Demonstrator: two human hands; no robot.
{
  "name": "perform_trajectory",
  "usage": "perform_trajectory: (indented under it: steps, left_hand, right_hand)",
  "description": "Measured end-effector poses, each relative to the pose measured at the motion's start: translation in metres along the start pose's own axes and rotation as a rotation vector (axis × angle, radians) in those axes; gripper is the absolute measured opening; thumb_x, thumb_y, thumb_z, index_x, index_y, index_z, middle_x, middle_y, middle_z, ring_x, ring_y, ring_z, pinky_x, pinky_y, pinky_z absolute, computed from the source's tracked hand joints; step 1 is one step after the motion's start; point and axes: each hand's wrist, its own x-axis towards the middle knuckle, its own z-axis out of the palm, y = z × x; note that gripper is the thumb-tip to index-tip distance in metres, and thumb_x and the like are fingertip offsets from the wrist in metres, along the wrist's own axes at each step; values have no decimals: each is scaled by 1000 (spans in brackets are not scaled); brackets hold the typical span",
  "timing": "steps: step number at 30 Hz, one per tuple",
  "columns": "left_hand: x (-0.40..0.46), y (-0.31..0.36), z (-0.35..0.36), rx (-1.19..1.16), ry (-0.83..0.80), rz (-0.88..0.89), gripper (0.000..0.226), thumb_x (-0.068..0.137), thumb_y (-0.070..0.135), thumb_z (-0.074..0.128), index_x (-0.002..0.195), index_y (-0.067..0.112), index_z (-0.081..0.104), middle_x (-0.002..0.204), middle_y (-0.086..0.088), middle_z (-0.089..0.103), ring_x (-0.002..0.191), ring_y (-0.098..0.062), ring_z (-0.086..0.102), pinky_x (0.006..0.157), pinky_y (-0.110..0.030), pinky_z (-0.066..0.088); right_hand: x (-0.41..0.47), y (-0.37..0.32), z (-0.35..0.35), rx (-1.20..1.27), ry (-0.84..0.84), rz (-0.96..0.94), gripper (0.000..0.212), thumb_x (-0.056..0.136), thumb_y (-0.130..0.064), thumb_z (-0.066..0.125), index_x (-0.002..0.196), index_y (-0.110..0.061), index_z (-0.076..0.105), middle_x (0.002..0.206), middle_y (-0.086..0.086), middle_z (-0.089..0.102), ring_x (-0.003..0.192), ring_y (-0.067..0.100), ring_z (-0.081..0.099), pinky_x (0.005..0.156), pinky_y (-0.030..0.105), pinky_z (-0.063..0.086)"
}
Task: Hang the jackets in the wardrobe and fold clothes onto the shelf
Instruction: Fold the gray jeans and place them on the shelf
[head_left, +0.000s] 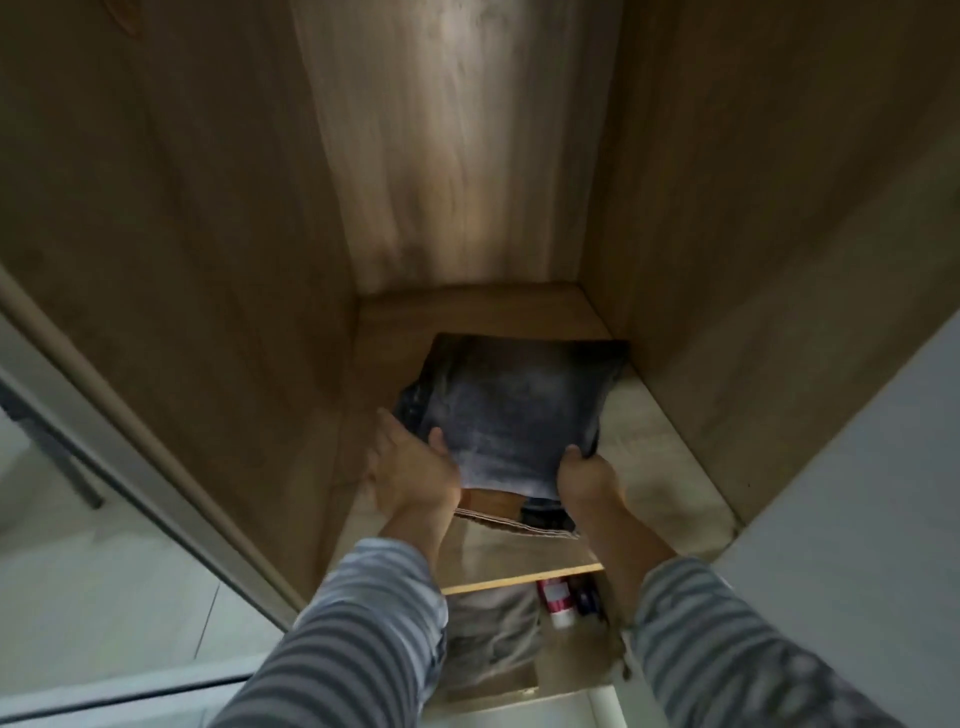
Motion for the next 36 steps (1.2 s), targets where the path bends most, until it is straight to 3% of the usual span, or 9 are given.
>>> perform_trajectory:
  steps: [3,7,12,16,19,25,31,34,36]
  left_hand:
    - [-12,4,-4,343,-84,113,62,101,42,18,153,15,-3,161,-7,-13,149,-25,-8,117,-55,2]
    - [-33,15,13,387,-151,284,70,94,57,3,153,20,-4,159,-4,-20,147,-20,-18,115,-57,-10]
    - [-49,10,39,483,-258,367,119,54,94,4,148,25,-21,154,-6,-34,140,-22,-35,100,-54,-32]
    - [-37,-11,46,474,-149,492,111,62,83,26,153,25,3,160,-8,-13,147,-26,-13,109,-56,-19]
    - [-5,-21,33,641,-300,562,104,73,81,34,146,33,-21,153,-1,-34,143,-22,-29,109,-60,-18]
    - [69,-22,8,752,-349,511,65,101,39,29,152,26,-8,160,3,-20,148,-22,-15,117,-49,16]
    - [78,-14,46,549,-328,418,63,100,49,11,150,24,-15,158,10,-23,146,-6,-17,118,-50,2]
    - [109,-14,62,565,-272,448,65,95,54,-1,151,24,-13,159,9,-20,146,-10,-17,120,-46,3]
    - [130,-11,72,543,-288,448,67,93,57,-3,152,24,-11,159,8,-20,146,-13,-19,121,-43,1]
  right_hand:
    - [-9,0,-7,-269,-131,-83,67,99,-52,22,111,-1,64,104,19,70,99,33,65,89,38,51]
    - [-8,-24,-33,-534,282,-396,56,102,-43,19,99,-10,65,98,12,68,94,30,64,71,30,42]
    - [24,-55,-23,-712,125,-673,37,100,-27,31,133,-30,48,141,3,44,133,24,36,108,44,28]
    - [55,-46,-17,-917,-91,-611,48,102,-43,16,149,-42,11,161,-6,4,149,19,-1,115,57,-8]
    - [63,-32,-12,-1021,-111,-580,52,99,-53,9,149,-44,0,162,-1,4,148,20,8,114,59,-9]
    - [69,-28,-5,-1124,123,-791,61,94,-60,5,150,-37,14,156,8,28,142,28,21,115,51,-3]
    - [92,-13,36,-932,142,-710,85,91,-59,-13,141,-23,45,146,23,40,133,40,42,108,57,16]
    - [115,-22,46,-938,143,-680,92,73,-63,-29,152,-28,0,159,18,-6,147,36,-2,114,56,-9]
    - [128,-32,47,-922,123,-641,76,84,-62,-13,151,-28,-10,158,16,-17,146,34,-14,114,56,-12]
